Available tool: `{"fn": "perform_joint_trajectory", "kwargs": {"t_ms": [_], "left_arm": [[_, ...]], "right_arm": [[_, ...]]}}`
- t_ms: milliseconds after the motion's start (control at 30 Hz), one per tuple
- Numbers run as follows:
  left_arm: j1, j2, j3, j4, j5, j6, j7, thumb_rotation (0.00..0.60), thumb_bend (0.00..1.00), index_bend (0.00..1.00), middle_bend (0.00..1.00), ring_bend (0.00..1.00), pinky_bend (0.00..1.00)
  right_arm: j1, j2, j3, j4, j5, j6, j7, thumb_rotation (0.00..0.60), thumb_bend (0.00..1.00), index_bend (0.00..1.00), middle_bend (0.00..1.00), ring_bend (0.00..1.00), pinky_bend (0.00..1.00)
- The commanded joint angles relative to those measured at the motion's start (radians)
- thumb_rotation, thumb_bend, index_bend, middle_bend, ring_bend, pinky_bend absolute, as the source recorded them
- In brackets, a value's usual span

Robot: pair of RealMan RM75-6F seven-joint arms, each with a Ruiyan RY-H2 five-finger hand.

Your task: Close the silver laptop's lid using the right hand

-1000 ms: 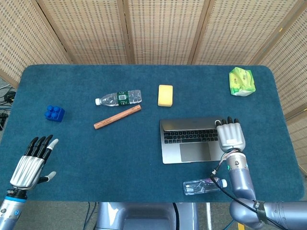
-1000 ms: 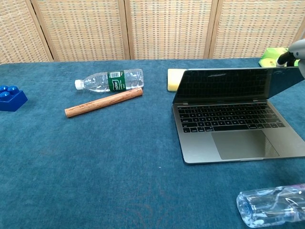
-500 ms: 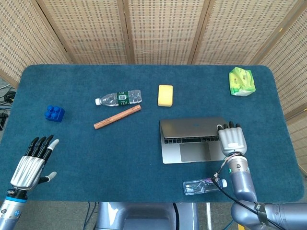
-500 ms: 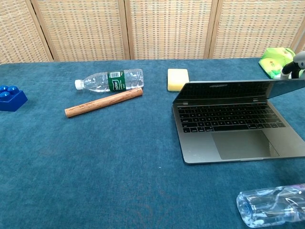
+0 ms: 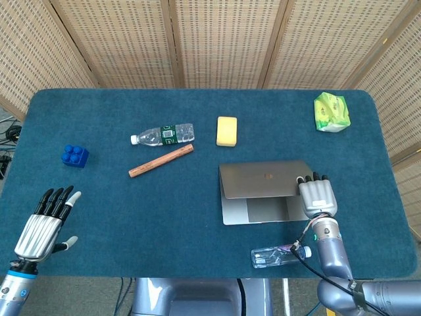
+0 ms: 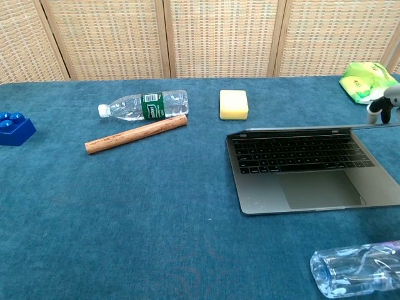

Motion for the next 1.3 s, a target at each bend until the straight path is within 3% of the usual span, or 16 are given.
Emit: {"fn": "perform_joint_trajectory", "kwargs": {"t_ms": [33,767,1300], "left_arm": [[0.001,0.0,0.001,0.0,0.003,0.003,0.001,0.6,0.07,0.0,0.0,0.0,0.0],[0.005,0.0,0.004,-0.005,0.015,0.012,0.008,0.6,0.07,0.0,0.0,0.0,0.0],[0.008,0.001,0.004,-0.007,0.02,0.019,0.011,0.6,0.07,0.0,0.0,0.0,0.0]], "right_arm": [[-0.003,-0.005,-0.005,0.006,-0.004,-0.003,0.002,0.6,1.0,0.21,0.24,0.13,0.2],[-0.029,-0.038,-0.035,0.05,-0.022,-0.03,0.027,0.6,1.0,0.21,0.24,0.13,0.2],[-0.053,-0.1,-0.062,0.141,-0.026,-0.096,0.061,0.6,1.0,0.21,0.24,0.13,0.2]]}}
